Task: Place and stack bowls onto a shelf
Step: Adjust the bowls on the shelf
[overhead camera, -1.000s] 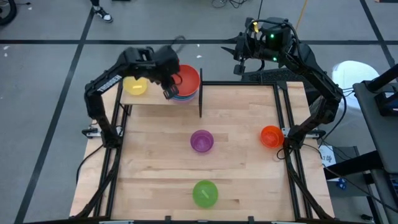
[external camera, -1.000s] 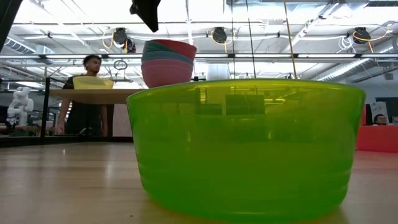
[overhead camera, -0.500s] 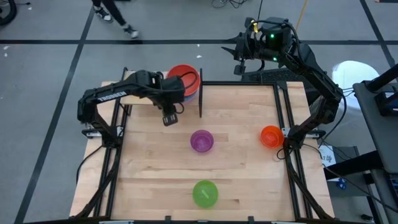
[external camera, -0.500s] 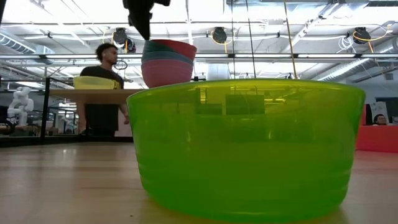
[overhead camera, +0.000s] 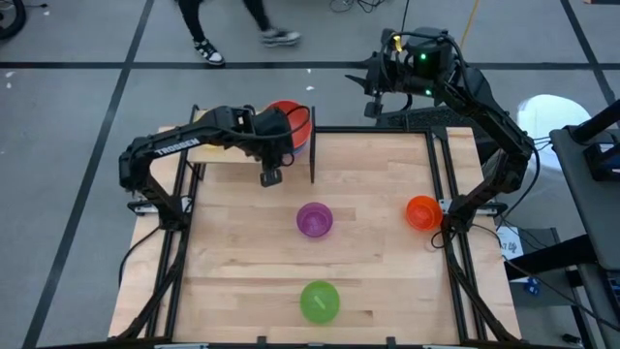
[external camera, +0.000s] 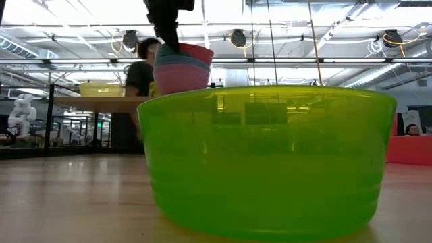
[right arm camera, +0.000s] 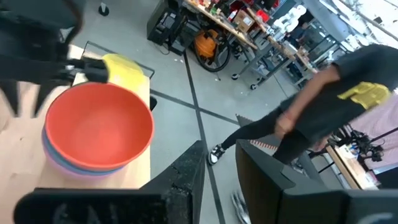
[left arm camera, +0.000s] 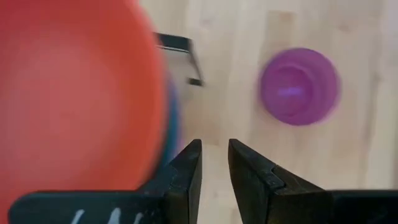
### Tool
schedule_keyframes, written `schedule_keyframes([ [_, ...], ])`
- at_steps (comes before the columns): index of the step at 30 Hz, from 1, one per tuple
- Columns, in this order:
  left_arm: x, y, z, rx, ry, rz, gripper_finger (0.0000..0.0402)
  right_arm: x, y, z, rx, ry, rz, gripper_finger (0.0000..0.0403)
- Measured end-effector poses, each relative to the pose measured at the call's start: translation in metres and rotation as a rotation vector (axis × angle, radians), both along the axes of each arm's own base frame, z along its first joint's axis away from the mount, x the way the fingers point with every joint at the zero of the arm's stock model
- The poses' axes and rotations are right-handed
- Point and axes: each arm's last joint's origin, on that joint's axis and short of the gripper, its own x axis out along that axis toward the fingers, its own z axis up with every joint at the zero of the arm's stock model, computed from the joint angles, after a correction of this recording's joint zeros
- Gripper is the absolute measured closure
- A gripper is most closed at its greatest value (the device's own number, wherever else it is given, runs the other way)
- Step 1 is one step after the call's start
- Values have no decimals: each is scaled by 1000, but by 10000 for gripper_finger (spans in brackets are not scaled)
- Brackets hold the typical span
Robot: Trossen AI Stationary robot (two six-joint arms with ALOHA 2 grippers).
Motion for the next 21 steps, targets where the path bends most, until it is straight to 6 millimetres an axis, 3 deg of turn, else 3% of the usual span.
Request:
schedule_keyframes([
  [6,-3,12,-4,67,24,41,316,-1,0,-3,12,27,1,319],
  [14,-3,25,-36,50,85,80,316,-1,0,-3,11,29,2,319],
  [21,-4,16,-42,-13,91,63,316,-1,0,-3,9,33,3,319],
])
